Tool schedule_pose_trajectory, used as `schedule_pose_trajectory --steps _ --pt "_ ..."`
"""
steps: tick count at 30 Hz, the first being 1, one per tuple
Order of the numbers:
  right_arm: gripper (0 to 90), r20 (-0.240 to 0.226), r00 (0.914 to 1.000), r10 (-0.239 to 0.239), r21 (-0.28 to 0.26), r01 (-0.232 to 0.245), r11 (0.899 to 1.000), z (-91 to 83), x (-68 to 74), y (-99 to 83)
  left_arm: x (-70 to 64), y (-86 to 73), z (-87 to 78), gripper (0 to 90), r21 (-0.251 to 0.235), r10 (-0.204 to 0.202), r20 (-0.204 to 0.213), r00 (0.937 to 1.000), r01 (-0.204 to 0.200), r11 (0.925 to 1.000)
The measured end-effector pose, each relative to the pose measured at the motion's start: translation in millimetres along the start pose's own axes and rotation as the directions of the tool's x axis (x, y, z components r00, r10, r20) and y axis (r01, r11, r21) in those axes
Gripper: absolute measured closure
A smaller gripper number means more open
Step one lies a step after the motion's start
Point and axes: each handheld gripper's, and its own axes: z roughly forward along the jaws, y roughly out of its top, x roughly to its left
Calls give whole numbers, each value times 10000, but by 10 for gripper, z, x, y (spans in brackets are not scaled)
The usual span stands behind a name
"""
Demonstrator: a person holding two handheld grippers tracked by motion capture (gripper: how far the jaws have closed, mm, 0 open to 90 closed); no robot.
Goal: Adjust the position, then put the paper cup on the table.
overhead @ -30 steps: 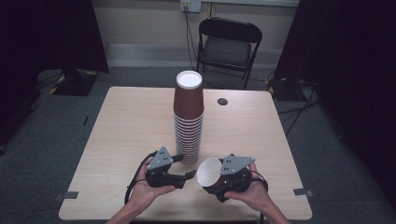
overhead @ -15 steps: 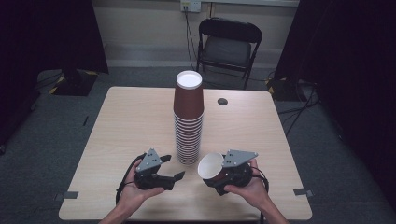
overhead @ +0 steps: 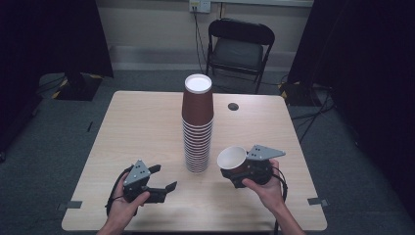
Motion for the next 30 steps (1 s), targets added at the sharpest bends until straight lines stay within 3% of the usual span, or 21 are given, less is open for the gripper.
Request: schedule_pose_trajectory --steps 7,30 --pt "103 488 9979 433 -129 -427 9990 6 -165 -17 38 -38 -19 156 82 106 -318 9994 -103 9999" --pt "99 1521 9785 1390 -719 -1293 9890 101 -599 100 62 -80 -14 157 150 164 -386 9991 -158 9998"
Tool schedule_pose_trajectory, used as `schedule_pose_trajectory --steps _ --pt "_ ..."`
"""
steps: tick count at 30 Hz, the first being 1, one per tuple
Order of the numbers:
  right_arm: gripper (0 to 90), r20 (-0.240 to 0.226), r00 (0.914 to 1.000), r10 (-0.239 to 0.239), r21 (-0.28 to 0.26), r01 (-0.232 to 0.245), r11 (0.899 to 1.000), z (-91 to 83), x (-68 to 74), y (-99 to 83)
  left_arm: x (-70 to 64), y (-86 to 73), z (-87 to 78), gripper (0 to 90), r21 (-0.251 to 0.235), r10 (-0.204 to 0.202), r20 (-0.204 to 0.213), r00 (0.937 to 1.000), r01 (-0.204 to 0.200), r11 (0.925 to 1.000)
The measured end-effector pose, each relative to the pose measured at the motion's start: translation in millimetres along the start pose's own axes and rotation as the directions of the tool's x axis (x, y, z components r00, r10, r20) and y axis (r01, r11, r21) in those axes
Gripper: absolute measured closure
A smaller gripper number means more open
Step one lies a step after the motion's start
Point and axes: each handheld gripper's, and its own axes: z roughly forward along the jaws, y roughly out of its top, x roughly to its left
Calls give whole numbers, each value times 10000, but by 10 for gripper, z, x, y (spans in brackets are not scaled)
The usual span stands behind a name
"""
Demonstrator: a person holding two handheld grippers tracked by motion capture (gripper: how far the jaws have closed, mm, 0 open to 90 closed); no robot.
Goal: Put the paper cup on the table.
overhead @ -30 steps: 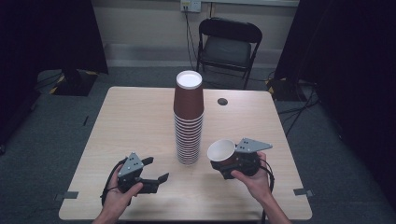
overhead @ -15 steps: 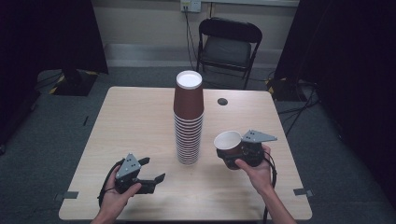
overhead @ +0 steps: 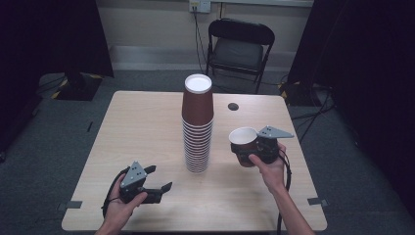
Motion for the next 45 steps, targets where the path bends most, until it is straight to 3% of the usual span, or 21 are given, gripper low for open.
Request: schedule_pose_trajectory --steps 13,25,32,45 --pt "97 319 9987 399 30 -400 9992 278 -231 90 44 -9 26 157 89 -199 -55 9998 199 9998" --pt "95 437 9963 736 -30 -736 9973 502 -311 134 48 -11 56 157 135 -216 -10 9998 216 9997" --pt "93 459 9951 873 26 -875 9962 646 -378 98 35 -16 47 158 208 -21 56 10000 20 9998" --pt "91 788 9901 1163 226 -1184 9927 892 -489 -19 39 -26 62 159 204 -54 122 9999 52 9998"
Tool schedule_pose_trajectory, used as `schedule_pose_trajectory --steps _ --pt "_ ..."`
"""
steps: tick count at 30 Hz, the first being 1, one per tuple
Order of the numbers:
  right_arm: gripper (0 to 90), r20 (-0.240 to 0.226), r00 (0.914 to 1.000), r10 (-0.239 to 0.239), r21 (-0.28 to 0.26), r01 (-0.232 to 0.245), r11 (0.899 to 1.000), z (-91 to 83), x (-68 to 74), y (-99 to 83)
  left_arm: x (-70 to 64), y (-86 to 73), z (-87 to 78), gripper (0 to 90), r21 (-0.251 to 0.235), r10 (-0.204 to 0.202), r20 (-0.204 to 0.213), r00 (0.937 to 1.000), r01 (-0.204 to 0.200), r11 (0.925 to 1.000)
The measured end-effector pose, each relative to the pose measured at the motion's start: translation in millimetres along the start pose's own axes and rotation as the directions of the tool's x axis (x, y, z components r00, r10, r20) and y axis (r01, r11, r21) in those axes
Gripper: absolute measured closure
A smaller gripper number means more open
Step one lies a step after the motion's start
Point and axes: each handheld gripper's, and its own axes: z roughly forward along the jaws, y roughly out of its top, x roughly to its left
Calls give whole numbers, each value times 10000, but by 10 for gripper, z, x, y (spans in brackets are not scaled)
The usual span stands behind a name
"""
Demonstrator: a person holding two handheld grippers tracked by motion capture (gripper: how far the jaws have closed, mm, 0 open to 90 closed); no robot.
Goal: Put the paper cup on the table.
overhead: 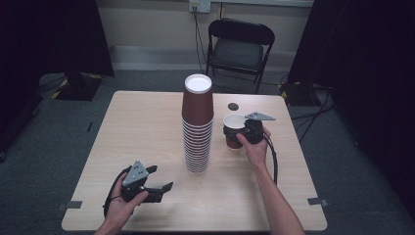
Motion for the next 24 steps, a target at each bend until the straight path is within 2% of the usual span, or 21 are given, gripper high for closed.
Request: schedule_pose_trajectory --steps 5,10,13,24 --pt "91 -14 10000 -22 96 22 10000 49 11 -35 3 -4 0 159 7 -10 -15 10000 10 10000" --pt "91 26 9995 -317 241 316 9992 54 45 -80 -10 -8 -9 159 39 18 -40 10000 -18 10000" --pt "91 68 9992 -387 110 386 9992 14 56 -127 -9 -10 -13 159 6 27 -39 10000 -27 10000" --pt "92 87 9984 -550 161 549 9984 -205 62 -288 -5 -8 -7 159 34 41 -86 10000 -41 10000"
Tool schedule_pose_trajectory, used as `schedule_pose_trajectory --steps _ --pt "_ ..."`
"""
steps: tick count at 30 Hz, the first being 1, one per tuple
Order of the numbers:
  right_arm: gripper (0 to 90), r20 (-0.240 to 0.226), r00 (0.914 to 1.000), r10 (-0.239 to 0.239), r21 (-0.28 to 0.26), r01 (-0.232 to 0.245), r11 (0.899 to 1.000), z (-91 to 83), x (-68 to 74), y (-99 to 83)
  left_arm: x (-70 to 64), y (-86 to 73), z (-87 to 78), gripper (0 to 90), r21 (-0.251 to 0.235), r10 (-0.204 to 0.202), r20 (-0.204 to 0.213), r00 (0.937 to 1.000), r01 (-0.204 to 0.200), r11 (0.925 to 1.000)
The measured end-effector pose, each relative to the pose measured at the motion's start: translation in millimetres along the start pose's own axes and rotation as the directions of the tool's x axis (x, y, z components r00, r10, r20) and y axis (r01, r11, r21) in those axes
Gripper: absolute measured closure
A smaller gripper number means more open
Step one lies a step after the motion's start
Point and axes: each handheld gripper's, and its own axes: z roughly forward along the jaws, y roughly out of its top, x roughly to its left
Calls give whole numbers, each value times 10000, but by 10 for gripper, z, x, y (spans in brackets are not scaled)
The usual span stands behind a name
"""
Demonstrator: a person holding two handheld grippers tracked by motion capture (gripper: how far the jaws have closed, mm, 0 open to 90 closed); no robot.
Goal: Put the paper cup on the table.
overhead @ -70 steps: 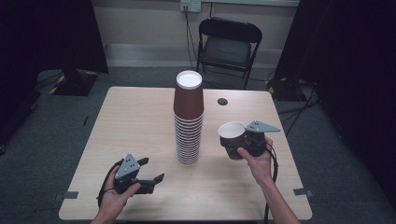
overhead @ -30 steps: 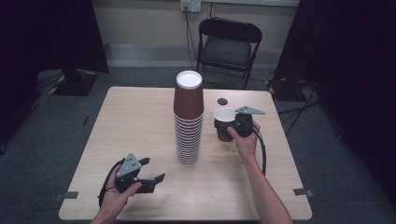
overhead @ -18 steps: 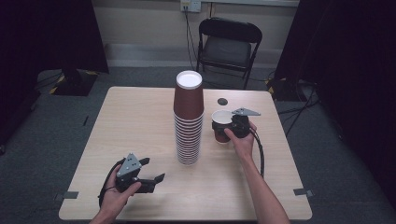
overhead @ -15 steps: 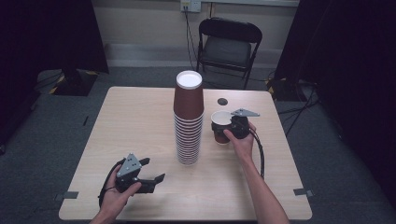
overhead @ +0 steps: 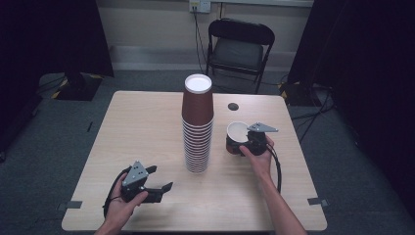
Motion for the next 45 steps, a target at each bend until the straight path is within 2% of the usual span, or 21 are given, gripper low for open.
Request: schedule_pose_trajectory --steps 13,18,25,31,39,45 --pt "88 -24 9999 152 117 -151 9998 -47 26 -69 4 -6 3 159 -7 -81 8 10000 81 10000" --pt "106 34 9998 214 555 -216 9982 -28 22 -121 7 -2 -3 159 12 11 -48 10000 -11 10000" --pt "126 14 9988 499 909 -498 9946 -29 -2 -208 8 -8 7 159 -2 -124 -28 9999 124 9999" --pt "128 116 9985 533 1130 -543 9921 -49 -7 -254 21 -6 5 158 -16 -113 -72 9999 113 9999" --pt "128 32 9984 565 1433 -564 9881 -138 -11 -283 42 -1 -12 159 -80 -155 -173 9997 153 9999" --pt "129 -73 9982 598 1434 -581 9880 -258 -19 -247 88 -4 -28 158 -115 -213 -308 9993 209 9997"
